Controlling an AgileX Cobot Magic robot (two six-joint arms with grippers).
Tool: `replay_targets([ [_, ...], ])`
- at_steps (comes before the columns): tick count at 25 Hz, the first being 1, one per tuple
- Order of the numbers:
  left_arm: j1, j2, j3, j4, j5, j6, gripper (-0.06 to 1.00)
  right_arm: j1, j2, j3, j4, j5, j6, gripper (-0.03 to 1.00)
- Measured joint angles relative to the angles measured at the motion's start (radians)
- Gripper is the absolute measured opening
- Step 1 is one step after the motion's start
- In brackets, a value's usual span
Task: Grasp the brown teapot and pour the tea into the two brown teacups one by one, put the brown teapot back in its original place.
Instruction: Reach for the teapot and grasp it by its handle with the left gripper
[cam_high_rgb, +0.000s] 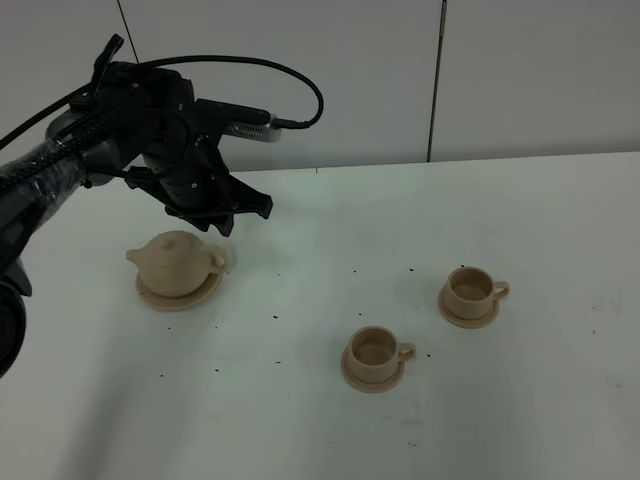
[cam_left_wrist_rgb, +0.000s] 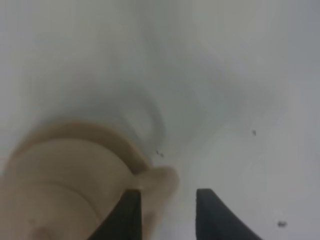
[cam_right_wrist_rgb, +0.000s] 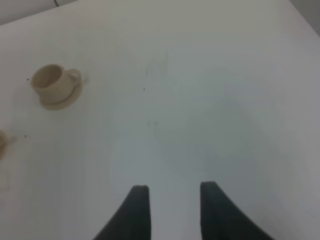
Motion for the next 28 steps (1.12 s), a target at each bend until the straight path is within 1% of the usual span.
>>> replay_targets([
  [10, 0.004, 0.084, -0.006, -0.001, -0.065, 0.025, 0.34, 0.0, 0.0, 0.0, 0.0, 0.0, 0.0, 0.24],
  [16, 0.004, 0.086, -0.007, -0.008, -0.08, 0.032, 0.34, 0.0, 0.0, 0.0, 0.0, 0.0, 0.0, 0.24],
  [21, 0.004, 0.086, -0.007, -0.043, -0.08, 0.068, 0.34, 0.0, 0.0, 0.0, 0.0, 0.0, 0.0, 0.24],
  [28, 0.004, 0.086, -0.008, -0.051, -0.054, 0.077, 0.34, 0.0, 0.0, 0.0, 0.0, 0.0, 0.0, 0.24],
])
